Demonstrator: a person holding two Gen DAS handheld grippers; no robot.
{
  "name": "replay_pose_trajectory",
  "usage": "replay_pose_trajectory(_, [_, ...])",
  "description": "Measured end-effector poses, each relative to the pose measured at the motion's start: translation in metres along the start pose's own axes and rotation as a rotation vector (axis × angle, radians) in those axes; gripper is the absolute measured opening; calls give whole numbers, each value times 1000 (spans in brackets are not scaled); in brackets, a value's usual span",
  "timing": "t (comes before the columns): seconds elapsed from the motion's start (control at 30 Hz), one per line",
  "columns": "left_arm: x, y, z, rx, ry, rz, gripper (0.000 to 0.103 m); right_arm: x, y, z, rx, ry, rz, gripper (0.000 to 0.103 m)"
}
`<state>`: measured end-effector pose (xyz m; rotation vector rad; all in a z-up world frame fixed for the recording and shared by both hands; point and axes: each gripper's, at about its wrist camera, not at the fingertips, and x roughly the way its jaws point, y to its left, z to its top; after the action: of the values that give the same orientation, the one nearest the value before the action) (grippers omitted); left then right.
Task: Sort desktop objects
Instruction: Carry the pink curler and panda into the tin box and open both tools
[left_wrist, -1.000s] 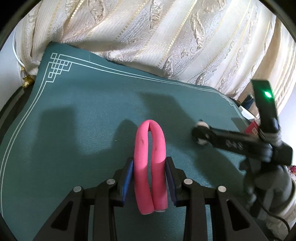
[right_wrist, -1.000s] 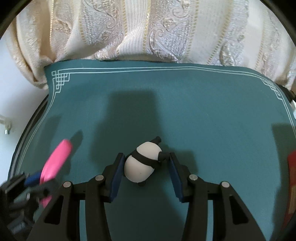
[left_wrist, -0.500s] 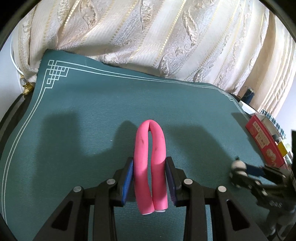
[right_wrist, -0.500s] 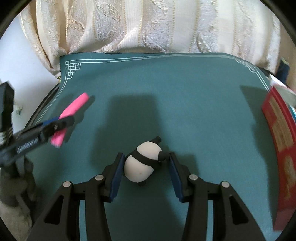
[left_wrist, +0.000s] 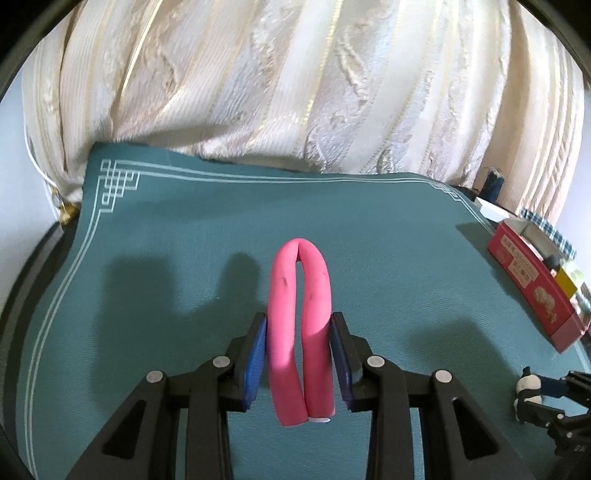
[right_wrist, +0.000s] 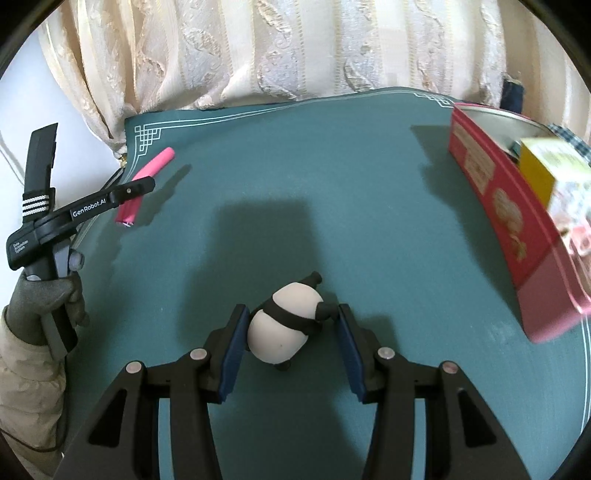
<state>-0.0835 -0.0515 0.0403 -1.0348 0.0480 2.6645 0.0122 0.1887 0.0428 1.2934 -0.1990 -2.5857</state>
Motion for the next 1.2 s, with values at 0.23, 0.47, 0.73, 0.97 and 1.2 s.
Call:
replay_pose_trajectory(0.23, [-18,-40,-13,44,5,-71,35,-15,-17,-11,54,-33,12,51])
replay_pose_trajectory(0.47, [-23,-79,-18,53,35,-170,35,-27,-32,-15,83,-71,37,51])
replay_pose_trajectory(0.73, [-20,-139,-10,110,59,-247,35,-56,-61,-16,118,-151,28,51])
replay_pose_trajectory(0.97, [-21,-193,1,165,59,-318,35,-105,-102,-15,152,-279,-26,51])
replay_pose_trajectory(1.2, [-19,-249,4,228,75,-397,35,-123,-149,-15,221,-321,-81,51])
